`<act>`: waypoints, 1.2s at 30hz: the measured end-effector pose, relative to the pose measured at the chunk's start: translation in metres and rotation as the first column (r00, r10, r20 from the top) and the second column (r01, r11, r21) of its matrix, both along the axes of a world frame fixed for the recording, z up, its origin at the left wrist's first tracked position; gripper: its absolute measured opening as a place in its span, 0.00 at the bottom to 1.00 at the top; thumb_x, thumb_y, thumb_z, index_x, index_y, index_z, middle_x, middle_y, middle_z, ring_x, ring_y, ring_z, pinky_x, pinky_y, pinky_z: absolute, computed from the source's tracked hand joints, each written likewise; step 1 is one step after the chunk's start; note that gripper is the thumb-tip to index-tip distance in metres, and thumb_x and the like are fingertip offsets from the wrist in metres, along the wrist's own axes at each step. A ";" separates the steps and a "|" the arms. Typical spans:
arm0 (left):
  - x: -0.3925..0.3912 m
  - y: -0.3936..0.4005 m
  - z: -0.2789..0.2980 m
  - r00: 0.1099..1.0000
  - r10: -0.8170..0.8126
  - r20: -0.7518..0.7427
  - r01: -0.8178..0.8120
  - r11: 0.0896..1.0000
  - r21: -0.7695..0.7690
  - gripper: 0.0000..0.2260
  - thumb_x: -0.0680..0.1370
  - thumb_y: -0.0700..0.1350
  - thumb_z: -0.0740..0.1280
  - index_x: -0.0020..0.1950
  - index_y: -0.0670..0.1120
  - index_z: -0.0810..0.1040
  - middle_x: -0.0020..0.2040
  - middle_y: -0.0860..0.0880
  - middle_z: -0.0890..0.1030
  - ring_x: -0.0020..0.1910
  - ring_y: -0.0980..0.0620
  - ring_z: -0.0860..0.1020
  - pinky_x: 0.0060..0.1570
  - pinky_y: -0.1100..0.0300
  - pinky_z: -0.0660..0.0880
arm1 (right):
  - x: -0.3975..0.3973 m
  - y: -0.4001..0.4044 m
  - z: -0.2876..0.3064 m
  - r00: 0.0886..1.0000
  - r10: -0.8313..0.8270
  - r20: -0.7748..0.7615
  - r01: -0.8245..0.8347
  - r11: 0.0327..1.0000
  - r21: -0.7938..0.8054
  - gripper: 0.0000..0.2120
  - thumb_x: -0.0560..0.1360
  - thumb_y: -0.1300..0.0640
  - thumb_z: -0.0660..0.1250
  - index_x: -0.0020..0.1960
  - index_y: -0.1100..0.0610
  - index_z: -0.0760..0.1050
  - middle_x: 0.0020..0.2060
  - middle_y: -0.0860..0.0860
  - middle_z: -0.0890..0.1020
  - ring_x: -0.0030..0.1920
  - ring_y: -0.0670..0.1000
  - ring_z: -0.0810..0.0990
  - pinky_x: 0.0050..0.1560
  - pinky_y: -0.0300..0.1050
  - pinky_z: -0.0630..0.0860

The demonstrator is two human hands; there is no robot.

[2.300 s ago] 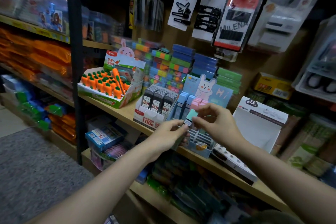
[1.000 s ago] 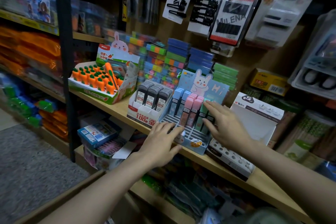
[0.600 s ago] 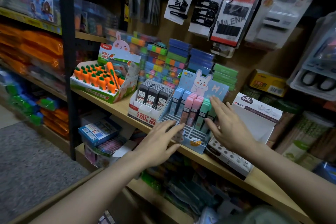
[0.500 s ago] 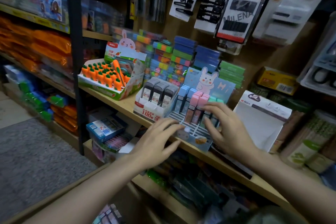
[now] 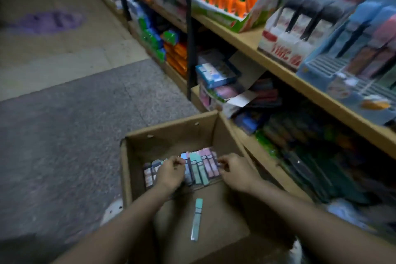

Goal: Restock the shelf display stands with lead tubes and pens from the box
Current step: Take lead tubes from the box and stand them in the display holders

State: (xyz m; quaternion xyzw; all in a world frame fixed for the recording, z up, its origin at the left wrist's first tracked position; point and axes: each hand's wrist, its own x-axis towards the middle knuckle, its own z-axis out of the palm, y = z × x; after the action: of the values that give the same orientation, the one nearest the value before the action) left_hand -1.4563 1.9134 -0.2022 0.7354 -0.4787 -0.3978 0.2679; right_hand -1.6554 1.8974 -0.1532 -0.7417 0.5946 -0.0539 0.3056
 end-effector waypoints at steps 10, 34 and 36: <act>-0.024 0.022 -0.101 0.999 0.042 -0.018 -0.036 0.962 0.272 0.11 0.72 0.43 0.74 0.39 0.50 0.72 0.39 0.51 0.78 0.43 0.50 0.76 0.44 0.62 0.70 | 0.025 -0.007 -0.124 0.965 -0.258 -0.054 0.263 0.953 0.151 0.14 0.78 0.59 0.62 0.63 0.56 0.74 0.59 0.55 0.77 0.58 0.53 0.76 0.59 0.42 0.72; -0.033 0.002 -0.106 0.899 0.374 -0.230 -0.343 0.925 0.163 0.07 0.81 0.49 0.63 0.56 0.49 0.75 0.50 0.44 0.82 0.50 0.43 0.80 0.53 0.49 0.77 | 0.035 -0.016 -0.158 0.993 0.030 -0.117 -0.037 0.997 -0.065 0.30 0.81 0.51 0.56 0.79 0.55 0.51 0.79 0.54 0.53 0.78 0.53 0.52 0.76 0.49 0.55; -0.028 -0.009 -0.101 0.862 0.407 -0.302 -0.358 0.911 0.205 0.07 0.82 0.49 0.61 0.58 0.50 0.74 0.53 0.42 0.82 0.49 0.42 0.80 0.54 0.45 0.77 | 0.034 -0.024 -0.162 0.992 -0.095 -0.086 0.094 0.995 -0.016 0.31 0.81 0.50 0.56 0.79 0.56 0.48 0.78 0.55 0.51 0.78 0.54 0.52 0.76 0.52 0.56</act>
State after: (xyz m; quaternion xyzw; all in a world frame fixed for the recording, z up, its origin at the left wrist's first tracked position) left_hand -1.4839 1.9045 -0.3034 0.7537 -0.2405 -0.4896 0.3666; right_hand -1.6217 1.8729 -0.3153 -0.7162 0.6415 -0.0393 0.2721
